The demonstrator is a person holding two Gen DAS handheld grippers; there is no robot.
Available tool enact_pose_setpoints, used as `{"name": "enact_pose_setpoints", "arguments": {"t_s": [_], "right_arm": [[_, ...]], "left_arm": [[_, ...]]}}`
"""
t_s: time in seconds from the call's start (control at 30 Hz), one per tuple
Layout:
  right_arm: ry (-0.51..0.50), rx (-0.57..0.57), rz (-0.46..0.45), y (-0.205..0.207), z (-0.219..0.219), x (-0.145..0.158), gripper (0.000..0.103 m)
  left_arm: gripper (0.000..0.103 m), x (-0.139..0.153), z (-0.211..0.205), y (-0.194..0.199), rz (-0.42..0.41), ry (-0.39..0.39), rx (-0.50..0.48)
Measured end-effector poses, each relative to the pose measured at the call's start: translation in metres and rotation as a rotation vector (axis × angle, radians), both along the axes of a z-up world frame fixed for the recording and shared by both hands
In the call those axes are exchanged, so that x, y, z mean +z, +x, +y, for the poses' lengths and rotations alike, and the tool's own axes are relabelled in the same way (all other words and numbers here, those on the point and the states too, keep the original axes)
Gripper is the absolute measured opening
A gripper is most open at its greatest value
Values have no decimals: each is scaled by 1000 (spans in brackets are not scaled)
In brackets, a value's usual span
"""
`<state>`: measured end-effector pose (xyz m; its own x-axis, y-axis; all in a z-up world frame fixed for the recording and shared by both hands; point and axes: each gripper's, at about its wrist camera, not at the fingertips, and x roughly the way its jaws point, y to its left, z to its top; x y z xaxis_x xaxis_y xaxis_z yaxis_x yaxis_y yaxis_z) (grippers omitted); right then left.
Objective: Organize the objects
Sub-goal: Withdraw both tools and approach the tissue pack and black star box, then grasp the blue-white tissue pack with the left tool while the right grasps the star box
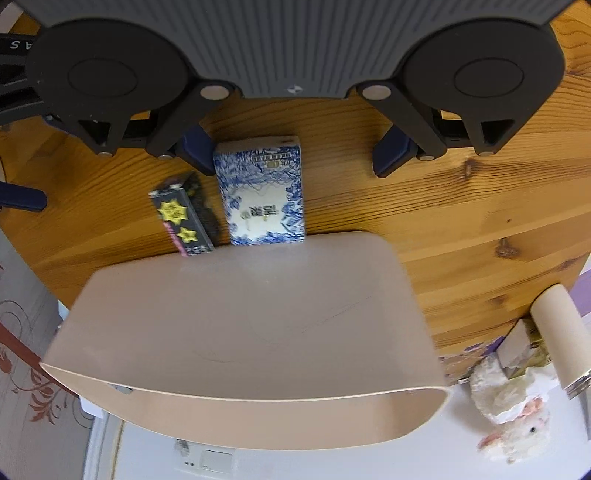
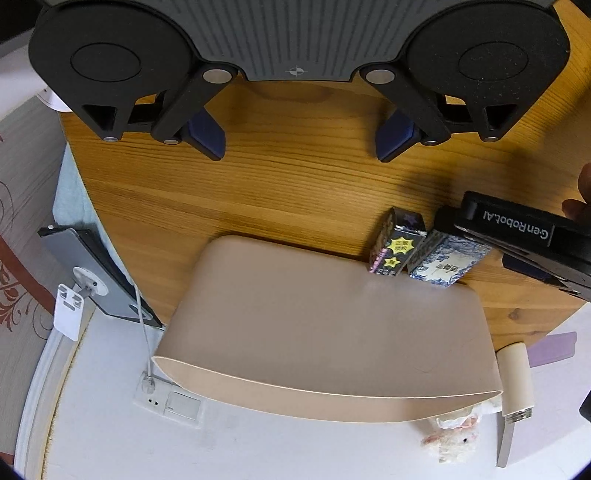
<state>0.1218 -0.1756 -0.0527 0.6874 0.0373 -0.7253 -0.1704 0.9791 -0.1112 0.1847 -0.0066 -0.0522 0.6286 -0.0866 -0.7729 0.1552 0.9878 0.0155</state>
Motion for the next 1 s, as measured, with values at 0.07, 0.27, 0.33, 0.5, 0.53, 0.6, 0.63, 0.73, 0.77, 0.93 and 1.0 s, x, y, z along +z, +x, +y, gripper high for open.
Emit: {"name": "enact_pose_setpoints", "arguments": {"t_s": [0.07, 0.27, 0.33, 0.5, 0.53, 0.6, 0.63, 0.73, 0.77, 0.93, 1.0], "right_arm": [[5, 13, -1, 2, 5, 0, 91], [12, 44, -6, 10, 22, -1, 92], [19, 52, -6, 14, 27, -1, 92], [35, 65, -12, 24, 40, -3, 97], [40, 63, -15, 27, 41, -4, 98], [59, 58, -17, 32, 44, -5, 98], [68, 54, -19, 35, 45, -6, 98], [76, 39, -47, 41, 46, -7, 93], [81, 42, -53, 42, 47, -7, 92], [106, 49, -72, 42, 47, -5, 62], [119, 47, -71, 42, 47, -3, 45]], "left_arm": [[91, -1, 7, 2, -4, 0, 12], [98, -3, 22, 7, -14, 2, 54], [99, -4, 25, 9, -17, 0, 55], [103, -5, 31, 12, -21, 2, 49], [103, -6, 33, 12, -26, 1, 44], [103, -6, 35, 15, -27, 1, 40], [103, -6, 36, 16, -25, 0, 39], [103, -6, 38, 18, -26, -2, 48], [103, -6, 40, 18, -30, -7, 52], [80, -2, 45, 14, -61, -11, 21], [60, 2, 46, 12, -65, -17, 11]]}}
